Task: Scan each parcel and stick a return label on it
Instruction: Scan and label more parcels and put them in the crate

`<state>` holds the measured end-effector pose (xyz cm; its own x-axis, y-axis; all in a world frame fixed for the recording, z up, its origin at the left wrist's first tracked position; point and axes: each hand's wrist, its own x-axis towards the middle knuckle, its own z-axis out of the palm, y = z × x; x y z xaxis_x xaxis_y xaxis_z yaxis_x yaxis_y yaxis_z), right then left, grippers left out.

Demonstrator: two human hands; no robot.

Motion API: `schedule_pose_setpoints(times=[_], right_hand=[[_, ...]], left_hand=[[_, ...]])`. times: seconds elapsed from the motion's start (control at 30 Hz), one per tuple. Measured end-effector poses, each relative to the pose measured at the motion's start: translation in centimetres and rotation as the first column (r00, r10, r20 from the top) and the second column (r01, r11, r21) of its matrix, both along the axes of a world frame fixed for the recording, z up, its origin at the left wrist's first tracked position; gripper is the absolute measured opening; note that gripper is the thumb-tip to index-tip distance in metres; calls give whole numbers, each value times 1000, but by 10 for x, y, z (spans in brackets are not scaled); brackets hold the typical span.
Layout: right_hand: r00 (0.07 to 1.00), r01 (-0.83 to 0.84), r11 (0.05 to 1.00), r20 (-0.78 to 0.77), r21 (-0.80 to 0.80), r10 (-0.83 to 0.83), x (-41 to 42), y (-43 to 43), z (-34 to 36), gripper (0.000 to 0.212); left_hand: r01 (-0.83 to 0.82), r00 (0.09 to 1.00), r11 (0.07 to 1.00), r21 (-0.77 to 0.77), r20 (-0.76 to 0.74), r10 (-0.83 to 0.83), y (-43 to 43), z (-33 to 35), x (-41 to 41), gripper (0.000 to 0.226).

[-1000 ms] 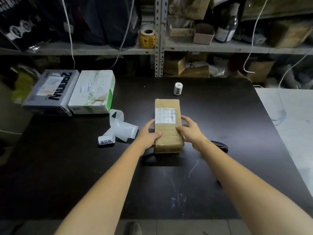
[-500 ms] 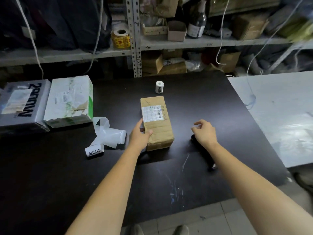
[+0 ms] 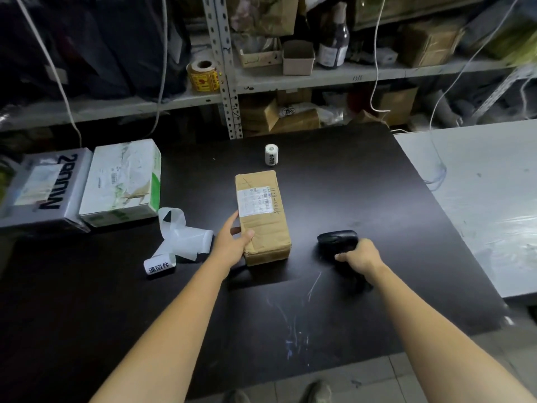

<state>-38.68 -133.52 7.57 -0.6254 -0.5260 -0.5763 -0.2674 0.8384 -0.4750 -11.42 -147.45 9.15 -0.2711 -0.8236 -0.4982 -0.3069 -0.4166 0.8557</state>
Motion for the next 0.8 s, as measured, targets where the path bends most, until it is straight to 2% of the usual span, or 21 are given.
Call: schedule_pose_setpoints(times=[0.07,0.17,0.3,0.43,0.5,0.6,0.8], right_hand=[[998,-59,996,26,-72,61,-1,-11,13,36],[983,-182,962,-3,-205,185,-1,-39,41,45],[940,-338,898,-55,-284,336,7,-86,74,48],[786,-611,778,-235,-146,572,18,-125,103,33],[699,-699,712,-270,-64,662,21,-139,121,20],[583,-781,623,-318,36,748,24,-156,145,18],[514,-814,559,-254,158,819,26,-166,164,18]], left_hand=[[-2,1000,1000,25,4,1,-1,5,-1,66],[-33,999,997,66,17,32,2,13,0,67],[40,991,999,30,127,-43,13,15,-2,75],[37,992,999,14,116,-39,7,16,-3,74],[42,992,999,14,115,-44,2,17,-2,74],[39,991,999,9,128,-39,1,17,-2,73],[46,986,999,6,158,-46,2,16,-3,73]])
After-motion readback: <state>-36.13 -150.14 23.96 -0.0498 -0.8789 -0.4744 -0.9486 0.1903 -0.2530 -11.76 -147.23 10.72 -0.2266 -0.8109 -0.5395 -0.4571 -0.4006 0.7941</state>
